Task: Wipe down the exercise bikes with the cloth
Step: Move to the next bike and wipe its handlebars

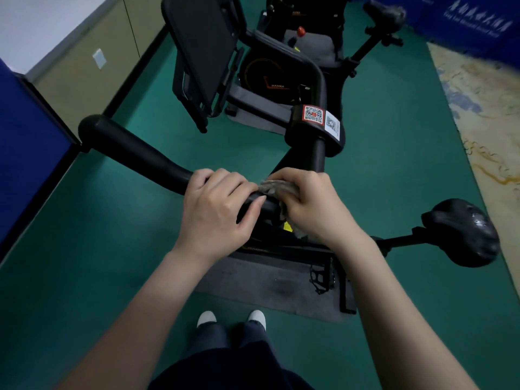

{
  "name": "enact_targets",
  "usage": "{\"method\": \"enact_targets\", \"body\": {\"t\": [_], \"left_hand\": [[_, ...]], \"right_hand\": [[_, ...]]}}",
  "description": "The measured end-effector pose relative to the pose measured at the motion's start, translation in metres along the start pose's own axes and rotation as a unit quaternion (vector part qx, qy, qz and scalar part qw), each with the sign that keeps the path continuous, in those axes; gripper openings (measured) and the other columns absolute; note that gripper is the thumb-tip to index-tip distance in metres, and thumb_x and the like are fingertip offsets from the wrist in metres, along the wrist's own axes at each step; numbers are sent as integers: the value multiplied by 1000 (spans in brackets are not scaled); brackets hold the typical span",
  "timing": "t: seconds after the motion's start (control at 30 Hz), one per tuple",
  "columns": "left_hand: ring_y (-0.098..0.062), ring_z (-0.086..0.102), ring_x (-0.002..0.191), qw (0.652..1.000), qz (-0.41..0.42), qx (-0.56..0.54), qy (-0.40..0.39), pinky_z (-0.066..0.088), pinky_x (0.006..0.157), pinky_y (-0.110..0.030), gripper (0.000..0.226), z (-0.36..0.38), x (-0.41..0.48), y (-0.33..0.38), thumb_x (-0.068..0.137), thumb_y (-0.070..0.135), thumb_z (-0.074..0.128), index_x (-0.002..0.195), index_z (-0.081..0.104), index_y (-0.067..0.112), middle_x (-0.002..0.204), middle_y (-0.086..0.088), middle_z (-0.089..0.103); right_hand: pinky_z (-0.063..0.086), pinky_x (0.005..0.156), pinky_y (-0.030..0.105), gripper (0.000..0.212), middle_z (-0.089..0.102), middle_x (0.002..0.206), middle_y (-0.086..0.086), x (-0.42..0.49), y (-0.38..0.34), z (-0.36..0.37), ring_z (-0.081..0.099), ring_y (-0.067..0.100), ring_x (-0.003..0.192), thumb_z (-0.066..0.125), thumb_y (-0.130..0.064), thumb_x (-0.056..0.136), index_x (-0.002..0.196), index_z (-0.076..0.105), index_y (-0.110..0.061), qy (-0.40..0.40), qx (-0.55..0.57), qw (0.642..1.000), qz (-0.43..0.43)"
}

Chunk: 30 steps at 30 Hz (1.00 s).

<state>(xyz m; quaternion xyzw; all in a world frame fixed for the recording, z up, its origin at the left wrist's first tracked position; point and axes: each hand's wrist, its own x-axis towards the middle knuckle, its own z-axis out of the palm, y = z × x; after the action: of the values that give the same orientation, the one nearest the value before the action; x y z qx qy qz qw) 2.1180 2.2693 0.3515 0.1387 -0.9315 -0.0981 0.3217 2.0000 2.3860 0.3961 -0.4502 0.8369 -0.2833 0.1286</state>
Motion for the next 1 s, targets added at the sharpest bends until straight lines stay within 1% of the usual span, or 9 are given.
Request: {"method": "enact_targets", "body": {"t": [0.07,0.17,0.23,0.3,0.47,0.57,0.67,0.83,1.0], "left_hand": [[-19,60,78,1000,-3,-5,-2,33,79,-31,22,-1,0,0,91,33,55,88,70,17,84,6,66],[-18,60,79,1000,-11,-11,-3,33,81,-30,22,-1,0,0,91,33,55,89,70,17,84,6,66],[-17,60,78,1000,-15,-14,-5,33,81,-30,23,-1,0,0,91,33,55,89,71,17,84,6,66],[-17,60,78,1000,-20,-11,-7,33,82,-30,24,0,0,1,91,34,55,89,71,17,84,6,66],[-16,61,80,999,-46,-4,-15,33,85,-32,25,-1,2,7,91,35,54,87,72,18,83,6,67],[-17,61,84,998,-67,12,-13,32,95,-35,26,-1,4,14,91,37,55,86,72,18,83,6,67],[-18,61,89,996,-87,18,-19,29,106,-39,26,4,7,30,90,38,56,89,72,17,84,5,66],[-16,61,89,991,-122,31,-38,26,111,-38,31,25,12,68,91,40,53,92,73,16,85,5,67],[-14,63,83,982,-177,56,-9,28,109,-39,27,43,14,87,89,39,58,88,75,18,81,7,69]], "right_hand": [[41,71,11,27,71,89,3,2,5,-2,62,11,83,55,1,83,100,70,-14,-27,-29,999,-29],[39,77,19,32,68,94,8,2,20,-14,59,29,92,52,9,76,98,70,-7,-27,-110,990,-82],[44,80,27,33,68,93,7,3,26,-17,58,32,91,49,8,75,97,70,-5,2,-129,987,-94],[49,80,36,35,68,93,4,-2,27,-12,57,30,92,47,7,73,96,70,-6,21,-130,985,-115],[46,86,34,37,67,98,1,-12,42,-10,55,22,98,53,17,74,98,69,-7,42,-91,982,-159],[46,88,35,37,66,104,1,3,60,-16,54,23,101,55,18,76,101,68,-6,79,-99,979,-158],[43,91,24,36,65,105,2,15,70,-19,52,20,102,56,18,77,102,67,-5,111,-73,978,-162],[43,97,26,33,66,105,0,7,85,-25,56,17,106,54,18,80,99,68,-5,76,-9,971,-226],[38,97,20,35,65,105,2,40,109,-33,53,18,106,51,17,80,102,68,-4,83,-8,964,-252]]}}
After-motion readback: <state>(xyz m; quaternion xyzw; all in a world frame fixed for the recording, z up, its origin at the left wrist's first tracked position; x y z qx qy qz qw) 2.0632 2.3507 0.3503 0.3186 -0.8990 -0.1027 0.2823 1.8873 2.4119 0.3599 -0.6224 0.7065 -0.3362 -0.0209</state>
